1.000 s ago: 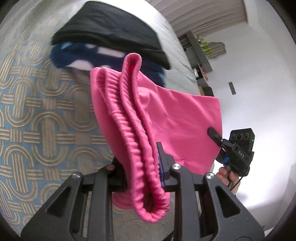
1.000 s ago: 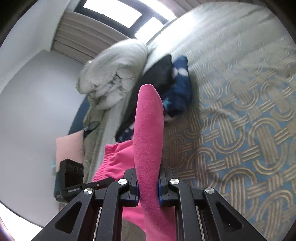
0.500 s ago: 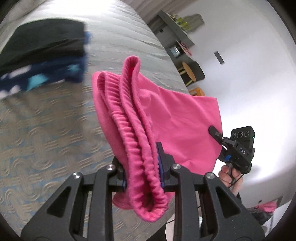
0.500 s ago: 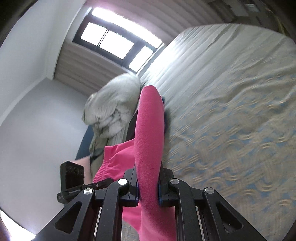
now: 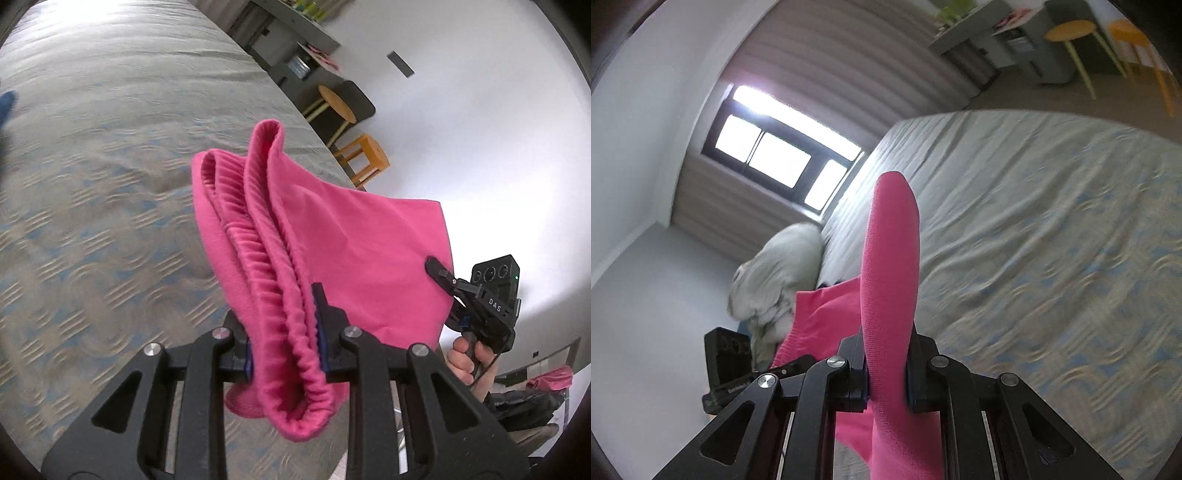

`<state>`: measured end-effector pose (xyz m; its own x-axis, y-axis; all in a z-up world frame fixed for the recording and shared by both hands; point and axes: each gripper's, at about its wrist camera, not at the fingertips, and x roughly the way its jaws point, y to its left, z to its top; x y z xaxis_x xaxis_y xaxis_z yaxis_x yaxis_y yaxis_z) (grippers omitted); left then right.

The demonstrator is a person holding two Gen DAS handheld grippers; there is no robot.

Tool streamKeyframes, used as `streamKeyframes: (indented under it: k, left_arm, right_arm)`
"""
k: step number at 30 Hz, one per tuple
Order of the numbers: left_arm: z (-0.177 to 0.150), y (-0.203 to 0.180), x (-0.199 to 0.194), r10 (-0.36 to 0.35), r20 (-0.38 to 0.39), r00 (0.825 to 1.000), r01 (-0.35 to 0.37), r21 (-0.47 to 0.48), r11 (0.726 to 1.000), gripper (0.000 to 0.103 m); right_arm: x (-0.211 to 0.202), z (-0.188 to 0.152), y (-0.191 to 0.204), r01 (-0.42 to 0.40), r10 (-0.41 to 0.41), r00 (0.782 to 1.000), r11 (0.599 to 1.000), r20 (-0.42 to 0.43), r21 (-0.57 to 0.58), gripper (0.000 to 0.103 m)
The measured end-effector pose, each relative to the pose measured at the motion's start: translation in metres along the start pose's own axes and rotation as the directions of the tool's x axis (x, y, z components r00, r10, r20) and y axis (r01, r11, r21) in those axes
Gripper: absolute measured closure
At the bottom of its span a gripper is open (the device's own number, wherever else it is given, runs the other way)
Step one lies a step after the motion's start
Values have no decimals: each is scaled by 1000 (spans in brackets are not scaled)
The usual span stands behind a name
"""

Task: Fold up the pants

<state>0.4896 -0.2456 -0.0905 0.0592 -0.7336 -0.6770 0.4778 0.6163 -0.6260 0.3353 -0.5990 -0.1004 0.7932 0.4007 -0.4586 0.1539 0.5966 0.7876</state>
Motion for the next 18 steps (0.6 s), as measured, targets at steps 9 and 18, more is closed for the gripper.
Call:
streamKeyframes:
  k: [9,18]
  left_arm:
    - [16,-15,99,-12,-66,998,12,4,1000,76]
    - [8,14,125,23,-155,988,-34,-64,997,59]
  right_arm:
    - [-21,25,-88,70,-76,995,993,58,94,90]
    - [-15,15,-161,114,-123,992,967,28,229,83]
